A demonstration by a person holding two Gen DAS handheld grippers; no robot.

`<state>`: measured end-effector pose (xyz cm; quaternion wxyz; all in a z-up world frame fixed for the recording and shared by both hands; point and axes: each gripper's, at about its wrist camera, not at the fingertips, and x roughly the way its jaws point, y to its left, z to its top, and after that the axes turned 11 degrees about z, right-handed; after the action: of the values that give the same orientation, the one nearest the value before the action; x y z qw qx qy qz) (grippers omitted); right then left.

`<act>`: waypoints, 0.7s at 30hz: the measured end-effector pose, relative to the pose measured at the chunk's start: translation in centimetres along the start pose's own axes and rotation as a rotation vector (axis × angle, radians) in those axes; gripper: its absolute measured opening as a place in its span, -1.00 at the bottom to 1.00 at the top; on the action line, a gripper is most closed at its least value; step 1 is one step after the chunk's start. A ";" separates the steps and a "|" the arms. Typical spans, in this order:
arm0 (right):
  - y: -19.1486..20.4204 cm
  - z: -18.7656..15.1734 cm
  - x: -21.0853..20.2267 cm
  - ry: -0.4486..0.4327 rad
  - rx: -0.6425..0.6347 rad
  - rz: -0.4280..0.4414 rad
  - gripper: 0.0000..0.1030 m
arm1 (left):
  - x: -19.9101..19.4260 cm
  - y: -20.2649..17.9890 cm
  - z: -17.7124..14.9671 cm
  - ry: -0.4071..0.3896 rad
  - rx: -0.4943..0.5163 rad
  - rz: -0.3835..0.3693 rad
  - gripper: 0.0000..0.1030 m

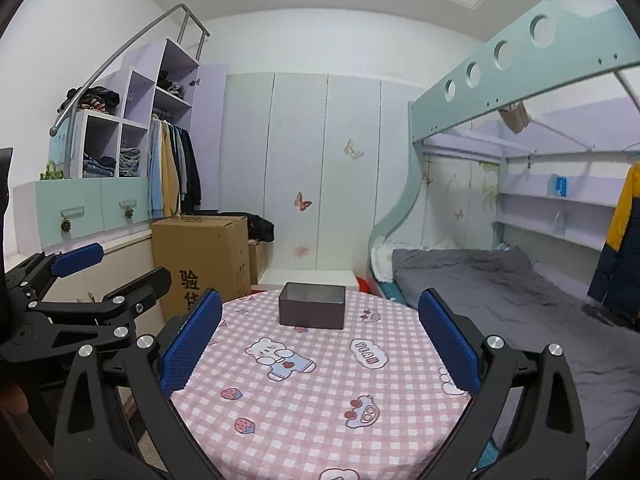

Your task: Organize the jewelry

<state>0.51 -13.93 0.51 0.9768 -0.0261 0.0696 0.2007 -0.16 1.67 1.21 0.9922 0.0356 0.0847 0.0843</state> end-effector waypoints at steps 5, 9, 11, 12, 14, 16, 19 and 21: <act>0.6 0.1 -1.4 -0.026 -0.019 -0.016 0.84 | -1.6 0.1 0.2 -0.033 -0.007 0.018 0.87; 0.7 0.1 -2.4 -0.045 -0.014 -0.007 0.84 | -2.8 0.4 0.5 -0.063 -0.024 0.017 0.87; 0.9 0.1 -3.1 -0.055 -0.021 -0.012 0.84 | -3.3 0.5 0.6 -0.076 -0.026 0.021 0.87; 1.0 0.1 -3.3 -0.060 -0.025 -0.016 0.84 | -3.5 0.6 0.6 -0.085 -0.026 0.028 0.87; 1.1 0.1 -3.5 -0.064 -0.029 -0.018 0.84 | -3.8 0.4 0.7 -0.094 -0.026 0.035 0.87; 1.0 0.1 -3.6 -0.065 -0.025 -0.015 0.84 | -3.9 0.5 0.7 -0.096 -0.027 0.037 0.87; 1.0 0.1 -3.6 -0.063 -0.021 -0.010 0.84 | -4.0 0.5 0.6 -0.098 -0.030 0.034 0.87; 1.0 0.1 -3.6 -0.063 -0.024 -0.013 0.84 | -4.1 0.6 0.6 -0.100 -0.031 0.035 0.87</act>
<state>-3.15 -14.46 1.10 0.9794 -0.0319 0.0362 0.1959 -4.13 1.48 2.52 0.9940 0.0260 0.0330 0.1009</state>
